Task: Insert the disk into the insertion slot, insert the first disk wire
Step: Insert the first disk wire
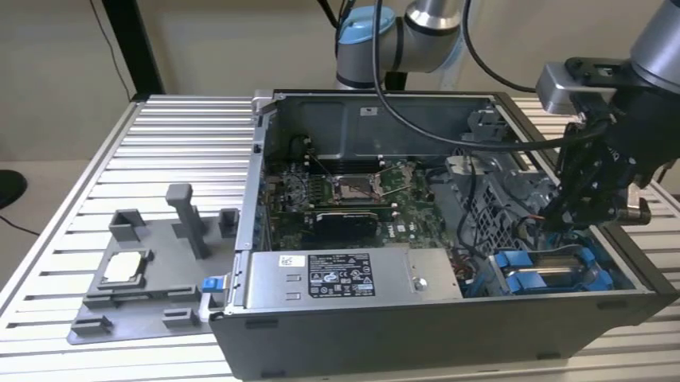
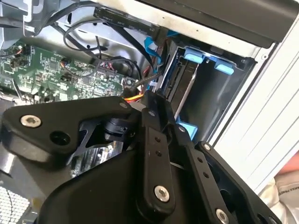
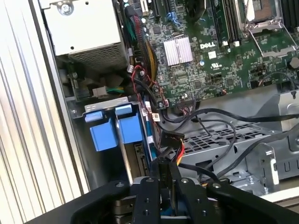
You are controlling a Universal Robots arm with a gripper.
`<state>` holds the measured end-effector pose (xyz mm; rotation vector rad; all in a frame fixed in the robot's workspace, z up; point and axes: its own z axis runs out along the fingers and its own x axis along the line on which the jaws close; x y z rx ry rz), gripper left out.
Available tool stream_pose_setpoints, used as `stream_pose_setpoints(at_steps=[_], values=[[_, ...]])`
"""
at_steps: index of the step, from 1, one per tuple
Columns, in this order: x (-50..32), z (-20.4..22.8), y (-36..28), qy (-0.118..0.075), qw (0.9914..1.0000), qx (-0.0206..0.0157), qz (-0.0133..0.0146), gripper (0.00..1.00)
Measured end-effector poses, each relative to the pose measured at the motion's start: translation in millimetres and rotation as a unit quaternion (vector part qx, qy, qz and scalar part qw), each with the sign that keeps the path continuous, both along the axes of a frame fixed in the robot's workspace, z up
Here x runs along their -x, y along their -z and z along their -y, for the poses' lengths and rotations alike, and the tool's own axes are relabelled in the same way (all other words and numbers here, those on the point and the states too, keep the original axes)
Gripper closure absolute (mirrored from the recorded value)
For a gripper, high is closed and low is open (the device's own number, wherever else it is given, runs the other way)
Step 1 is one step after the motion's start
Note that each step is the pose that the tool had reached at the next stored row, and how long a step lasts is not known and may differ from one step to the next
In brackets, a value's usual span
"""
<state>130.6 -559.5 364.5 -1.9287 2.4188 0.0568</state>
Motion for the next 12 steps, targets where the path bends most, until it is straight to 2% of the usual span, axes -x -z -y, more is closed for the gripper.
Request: stream_pose_setpoints(at_steps=[3,5,10,11,12], values=[[-3.1,-0.1,2.4,-0.026,0.99966,0.0010,-0.0019,1.00],[-3.5,-0.1,3.6,-0.036,0.99934,0.0040,-0.0026,1.00],[-4.1,0.0,4.2,-0.039,0.99924,0.0050,-0.0031,1.00],[-5.0,-0.1,4.7,-0.039,0.99922,0.0074,-0.0033,1.00],[-6.3,0.0,5.1,-0.038,0.99919,0.0113,-0.0036,1.00]])
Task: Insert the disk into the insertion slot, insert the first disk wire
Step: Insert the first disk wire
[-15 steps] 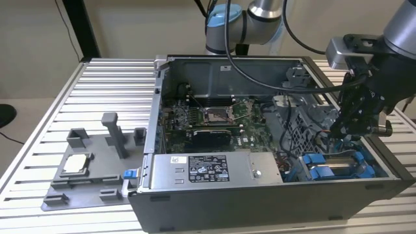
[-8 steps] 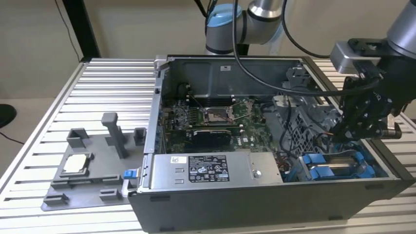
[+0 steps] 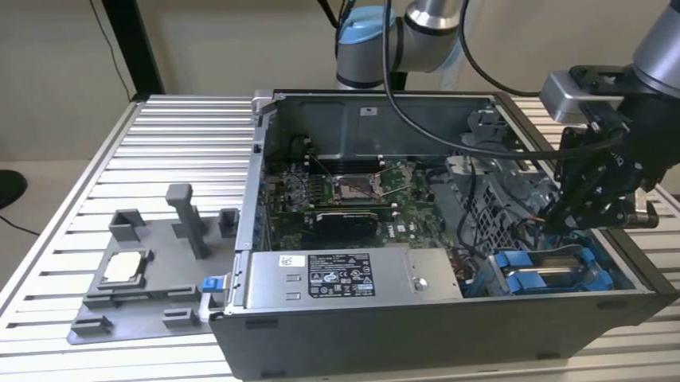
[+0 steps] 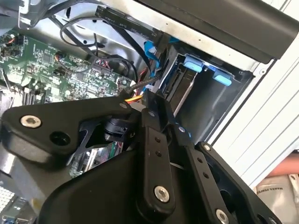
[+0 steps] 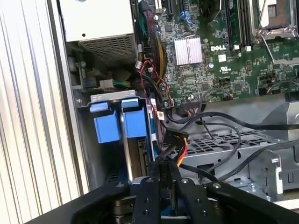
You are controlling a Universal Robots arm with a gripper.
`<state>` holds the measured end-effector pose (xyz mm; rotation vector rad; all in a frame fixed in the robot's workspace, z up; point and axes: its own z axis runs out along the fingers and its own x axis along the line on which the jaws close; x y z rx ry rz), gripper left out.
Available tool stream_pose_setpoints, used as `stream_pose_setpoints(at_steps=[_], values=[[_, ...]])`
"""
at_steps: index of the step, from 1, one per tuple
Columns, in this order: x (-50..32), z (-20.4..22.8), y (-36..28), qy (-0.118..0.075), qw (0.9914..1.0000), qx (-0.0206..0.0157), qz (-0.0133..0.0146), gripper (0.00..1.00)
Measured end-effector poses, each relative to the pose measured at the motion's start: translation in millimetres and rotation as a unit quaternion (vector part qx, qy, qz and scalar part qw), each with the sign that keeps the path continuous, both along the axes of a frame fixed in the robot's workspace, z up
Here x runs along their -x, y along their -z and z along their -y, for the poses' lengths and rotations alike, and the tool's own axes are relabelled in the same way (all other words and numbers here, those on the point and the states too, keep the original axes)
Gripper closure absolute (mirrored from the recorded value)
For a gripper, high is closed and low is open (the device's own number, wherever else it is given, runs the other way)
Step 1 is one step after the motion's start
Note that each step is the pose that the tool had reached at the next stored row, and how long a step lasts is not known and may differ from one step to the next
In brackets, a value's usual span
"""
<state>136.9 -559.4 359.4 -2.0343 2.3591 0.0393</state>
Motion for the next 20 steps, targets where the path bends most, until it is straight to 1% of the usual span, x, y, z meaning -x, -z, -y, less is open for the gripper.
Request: stream_pose_setpoints(at_steps=[4,5,6,10,15,20], values=[[-5.5,0.0,1.9,0.000,0.99993,0.0121,-0.0003,1.00],[-5.6,0.0,2.9,0.000,0.99989,0.0147,-0.0003,1.00],[-5.7,0.0,3.9,0.000,0.99987,0.0160,-0.0003,1.00],[-6.0,0.0,7.6,-0.001,0.99986,0.0169,-0.0003,1.00],[-7.4,0.0,10.5,-0.009,0.99981,0.0170,0.0000,1.00],[-9.4,0.6,12.4,-0.026,0.99951,0.0169,0.0003,1.00]])
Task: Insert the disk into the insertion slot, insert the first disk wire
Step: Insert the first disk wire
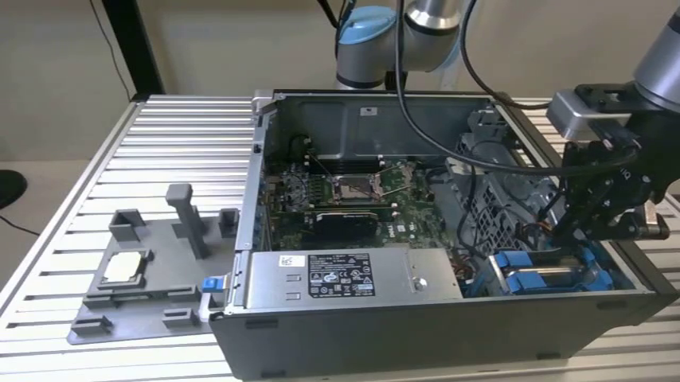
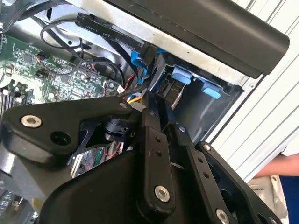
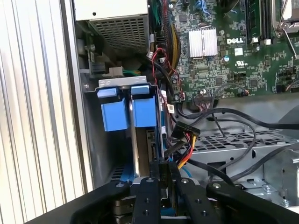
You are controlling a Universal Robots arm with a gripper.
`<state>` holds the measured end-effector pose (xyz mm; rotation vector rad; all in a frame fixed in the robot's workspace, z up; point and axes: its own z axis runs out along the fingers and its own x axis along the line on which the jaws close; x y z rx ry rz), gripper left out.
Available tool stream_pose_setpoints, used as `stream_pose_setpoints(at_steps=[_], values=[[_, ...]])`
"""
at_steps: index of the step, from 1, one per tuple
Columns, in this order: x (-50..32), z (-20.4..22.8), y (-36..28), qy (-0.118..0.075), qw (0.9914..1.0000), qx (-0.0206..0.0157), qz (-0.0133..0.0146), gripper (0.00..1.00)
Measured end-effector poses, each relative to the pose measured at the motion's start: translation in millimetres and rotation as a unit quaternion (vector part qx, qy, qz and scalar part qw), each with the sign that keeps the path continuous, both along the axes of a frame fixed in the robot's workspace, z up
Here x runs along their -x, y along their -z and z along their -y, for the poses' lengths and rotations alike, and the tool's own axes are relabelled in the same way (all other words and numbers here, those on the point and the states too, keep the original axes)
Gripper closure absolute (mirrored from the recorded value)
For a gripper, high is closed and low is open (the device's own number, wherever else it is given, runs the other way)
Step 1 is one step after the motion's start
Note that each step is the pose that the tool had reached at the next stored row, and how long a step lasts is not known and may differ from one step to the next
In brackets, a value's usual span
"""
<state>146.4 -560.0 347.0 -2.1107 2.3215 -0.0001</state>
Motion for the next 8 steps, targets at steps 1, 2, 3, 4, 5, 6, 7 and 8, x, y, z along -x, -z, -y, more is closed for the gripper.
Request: stream_pose_setpoints(at_steps=[1,2,3,4,5,6,7,8], values=[[-0.4,0.2,0.4,-0.004,0.99999,0.0000,0.0000,1.00],[-0.6,0.6,0.5,-0.008,0.99997,0.0001,0.0000,1.00],[-0.9,0.9,0.8,-0.011,0.99994,0.0001,0.0000,1.00],[-1.0,1.4,1.0,-0.015,0.99989,0.0000,0.0000,1.00],[-1.1,1.7,1.1,-0.016,0.99987,0.0000,0.0000,1.00],[-1.5,1.9,1.1,-0.017,0.99985,0.0001,0.0000,1.00],[-1.8,2.4,1.2,-0.019,0.99982,0.0001,0.0000,1.00],[-1.9,3.0,1.2,-0.020,0.99979,0.0001,0.0000,1.00]])
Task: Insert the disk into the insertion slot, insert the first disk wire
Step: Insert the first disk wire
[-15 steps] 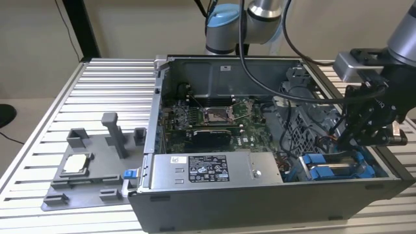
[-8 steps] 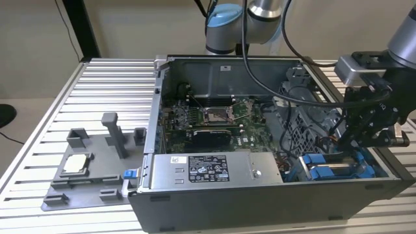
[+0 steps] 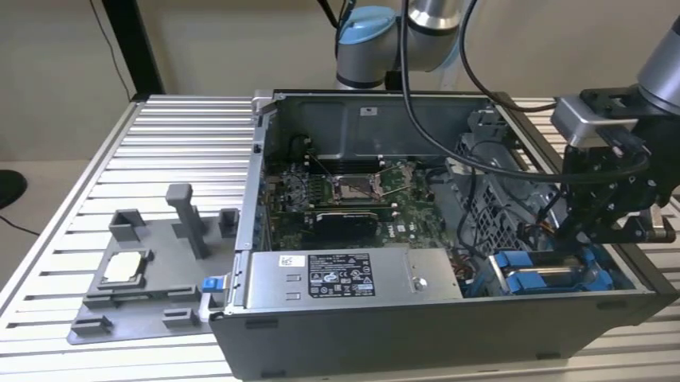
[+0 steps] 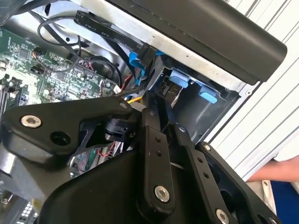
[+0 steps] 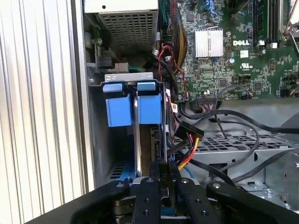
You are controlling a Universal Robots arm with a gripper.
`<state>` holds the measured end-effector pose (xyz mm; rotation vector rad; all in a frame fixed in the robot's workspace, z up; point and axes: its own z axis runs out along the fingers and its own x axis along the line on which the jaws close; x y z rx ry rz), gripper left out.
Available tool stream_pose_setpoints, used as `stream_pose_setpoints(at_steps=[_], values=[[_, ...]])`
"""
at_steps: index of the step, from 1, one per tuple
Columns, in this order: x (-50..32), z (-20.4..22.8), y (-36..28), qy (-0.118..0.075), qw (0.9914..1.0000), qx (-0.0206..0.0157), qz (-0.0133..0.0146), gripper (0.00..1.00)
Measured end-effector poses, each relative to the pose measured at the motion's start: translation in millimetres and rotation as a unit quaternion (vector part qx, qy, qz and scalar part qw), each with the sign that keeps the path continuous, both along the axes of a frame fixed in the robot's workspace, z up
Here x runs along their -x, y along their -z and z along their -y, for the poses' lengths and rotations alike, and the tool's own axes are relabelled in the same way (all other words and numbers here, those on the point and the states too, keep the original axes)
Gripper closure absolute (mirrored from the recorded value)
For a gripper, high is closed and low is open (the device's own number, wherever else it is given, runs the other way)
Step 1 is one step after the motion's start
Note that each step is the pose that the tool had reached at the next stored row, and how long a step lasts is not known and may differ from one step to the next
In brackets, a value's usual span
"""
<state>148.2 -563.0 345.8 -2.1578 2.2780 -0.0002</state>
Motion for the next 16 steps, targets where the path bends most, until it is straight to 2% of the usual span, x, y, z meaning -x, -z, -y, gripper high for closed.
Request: stream_pose_setpoints(at_steps=[3,16], values=[[-0.1,1.8,0.5,-0.002,1.00000,-0.0001,0.0000,1.00],[-0.3,2.0,4.7,-0.003,1.00000,-0.0001,0.0006,1.00]])
